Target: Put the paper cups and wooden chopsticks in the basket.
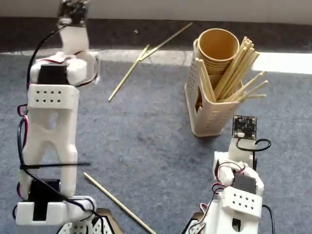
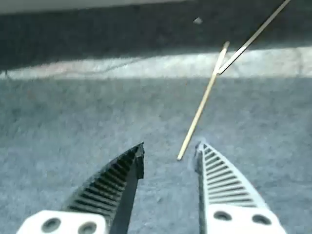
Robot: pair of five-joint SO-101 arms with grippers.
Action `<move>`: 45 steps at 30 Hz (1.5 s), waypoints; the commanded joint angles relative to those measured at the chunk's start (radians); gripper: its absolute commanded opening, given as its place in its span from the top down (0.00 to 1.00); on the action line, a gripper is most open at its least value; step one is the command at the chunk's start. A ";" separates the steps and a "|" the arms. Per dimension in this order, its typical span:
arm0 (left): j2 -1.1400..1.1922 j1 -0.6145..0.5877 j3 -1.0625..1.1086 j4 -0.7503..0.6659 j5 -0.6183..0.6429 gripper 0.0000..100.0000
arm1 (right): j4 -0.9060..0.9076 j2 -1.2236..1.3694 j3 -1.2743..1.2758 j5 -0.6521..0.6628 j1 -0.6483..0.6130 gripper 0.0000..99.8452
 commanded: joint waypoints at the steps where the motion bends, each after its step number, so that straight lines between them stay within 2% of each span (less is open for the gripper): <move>1: 0.051 -0.220 0.081 0.103 -0.270 0.77 | -0.013 -0.012 0.001 -0.006 -0.030 0.71; 3: 0.064 -0.216 0.105 0.282 -0.695 0.83 | -0.016 -0.013 0.013 -0.006 -0.033 0.71; 5: 0.077 -0.183 0.162 0.516 -1.102 0.83 | -0.016 -0.013 0.013 -0.006 -0.035 0.71; 6: 0.077 -0.182 0.199 0.611 -1.252 0.83 | -0.016 -0.013 0.012 -0.006 -0.035 0.71; 9: 0.056 -0.173 0.312 0.606 -1.405 0.84 | -0.016 -0.013 0.015 -0.005 -0.033 0.71; 12: 0.035 -0.104 0.476 0.605 -1.576 0.84 | -0.016 -0.015 0.015 -0.005 -0.033 0.71; 19: -0.056 0.070 0.799 0.546 -1.697 0.84 | -0.016 -0.013 0.016 -0.005 -0.033 0.71; 27: -0.088 0.246 1.087 0.296 -1.692 0.84 | -0.016 -0.013 0.016 -0.005 -0.033 0.71; 29: -0.097 0.255 1.112 0.245 -1.685 0.84 | -0.016 -0.013 0.016 -0.005 -0.033 0.71; 35: -0.088 0.263 1.095 0.193 -1.540 0.84 | -0.016 -0.013 0.016 -0.005 -0.033 0.71; 38: -0.088 0.274 1.115 0.153 -1.478 0.91 | -0.016 -0.013 0.016 -0.005 -0.033 0.71; 41: -0.088 0.305 1.113 0.150 -1.461 0.97 | -0.016 -0.013 0.016 -0.005 -0.033 0.71; 45: -0.096 0.309 1.112 0.121 -1.459 0.98 | -0.016 -0.013 0.016 -0.005 -0.033 0.71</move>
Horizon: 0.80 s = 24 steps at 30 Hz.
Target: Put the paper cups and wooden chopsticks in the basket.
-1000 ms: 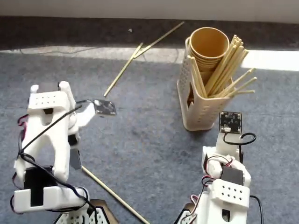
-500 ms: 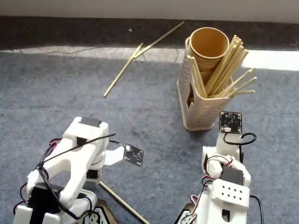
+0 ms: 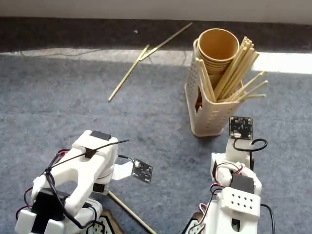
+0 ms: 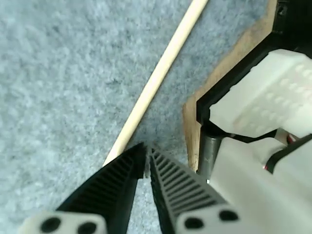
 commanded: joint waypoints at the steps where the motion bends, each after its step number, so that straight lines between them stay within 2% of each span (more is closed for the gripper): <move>1: -0.013 0.019 -0.001 -0.031 -0.080 0.98 | -0.016 -0.013 -0.002 -0.003 -0.005 0.71; 4: -0.013 0.002 -0.061 -0.026 -0.075 0.98 | -0.016 -0.013 -0.002 -0.003 -0.005 0.71; 13: -0.004 -0.094 -0.390 -0.032 0.110 0.98 | -0.016 -0.013 -0.002 -0.003 -0.005 0.71; 17: -0.002 -0.105 -0.467 -0.031 0.187 0.97 | -0.016 -0.013 -0.002 -0.003 -0.005 0.71; 19: -0.004 -0.107 -0.466 0.005 0.166 0.91 | -0.015 -0.013 -0.002 -0.003 -0.005 0.71; 22: -0.013 -0.096 -0.432 0.164 0.049 0.79 | -0.015 -0.013 -0.002 -0.003 -0.005 0.71; 24: -0.013 -0.094 -0.397 0.210 -0.060 0.81 | -0.015 -0.013 -0.002 -0.003 -0.005 0.71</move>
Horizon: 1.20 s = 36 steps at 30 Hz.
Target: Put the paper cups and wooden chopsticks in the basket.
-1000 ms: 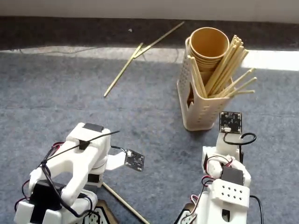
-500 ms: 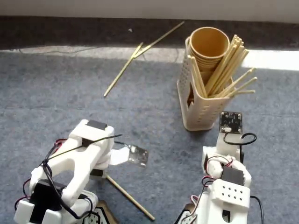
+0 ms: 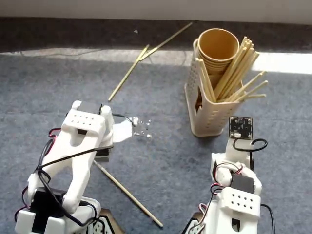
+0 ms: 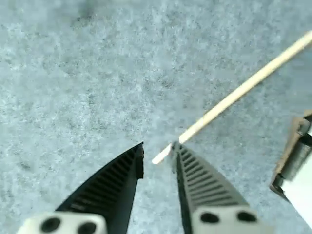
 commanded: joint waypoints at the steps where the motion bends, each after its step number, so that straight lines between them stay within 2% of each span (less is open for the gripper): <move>1: -0.016 -0.002 0.050 0.112 -0.195 0.83 | -0.015 -0.013 -0.002 -0.003 -0.005 0.71; 6: -0.015 -0.001 0.171 -0.034 -0.195 0.83 | -0.015 -0.013 -0.002 -0.003 -0.005 0.71; 11: -0.015 0.001 0.240 -0.204 -0.100 0.78 | -0.015 -0.013 -0.002 -0.003 -0.005 0.71; 20: -0.007 0.001 0.245 -0.219 -0.100 0.79 | -0.015 -0.013 -0.002 -0.003 -0.007 0.71; 28: -0.005 0.050 0.246 -0.218 -0.089 1.00 | -0.013 -0.013 -0.002 -0.003 -0.007 0.71; 32: -0.004 0.048 0.248 -0.269 -0.011 0.94 | -0.013 -0.013 -0.002 -0.003 -0.007 0.71; 36: -0.004 0.050 0.305 -0.351 0.012 0.89 | -0.013 -0.013 -0.002 -0.003 -0.007 0.71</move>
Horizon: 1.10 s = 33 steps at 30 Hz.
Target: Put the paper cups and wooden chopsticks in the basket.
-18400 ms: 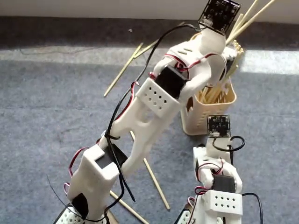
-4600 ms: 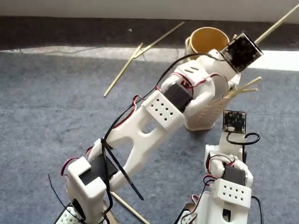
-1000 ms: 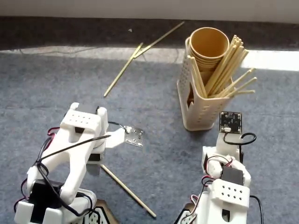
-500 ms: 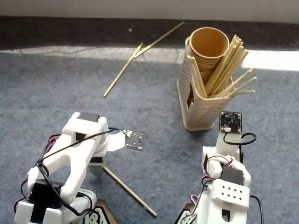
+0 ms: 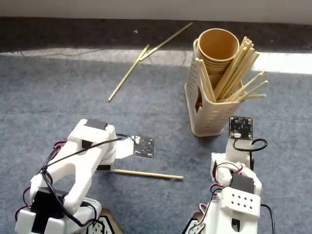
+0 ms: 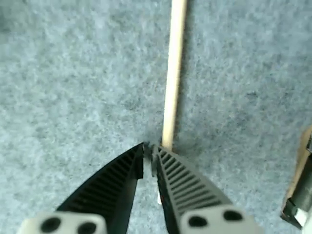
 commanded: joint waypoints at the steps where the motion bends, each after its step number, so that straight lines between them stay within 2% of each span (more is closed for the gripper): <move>1: -0.004 0.013 0.047 -0.081 0.031 0.88 | -0.013 -0.013 -0.002 -0.003 -0.007 0.71; 5: -0.010 0.012 0.061 -0.091 0.032 0.88 | -0.013 -0.013 -0.002 -0.003 -0.007 0.71; 8: -0.016 -0.008 -0.013 -0.075 0.038 0.88 | -0.013 -0.013 -0.002 -0.003 -0.007 0.71; 14: -0.012 0.010 -0.209 0.150 0.081 0.88 | -0.013 -0.013 -0.002 -0.003 -0.007 0.71; 18: -0.008 0.065 -0.214 0.210 0.083 0.88 | -0.013 -0.013 -0.002 -0.003 -0.007 0.71; 23: -0.007 0.124 -0.119 0.193 0.115 0.88 | -0.013 -0.013 -0.002 -0.003 -0.007 0.71; 28: -0.007 0.136 -0.010 0.037 0.121 0.88 | -0.013 -0.013 -0.002 -0.003 -0.007 0.71; 33: -0.005 0.136 0.025 -0.040 0.121 0.88 | -0.013 -0.013 -0.002 -0.003 -0.007 0.71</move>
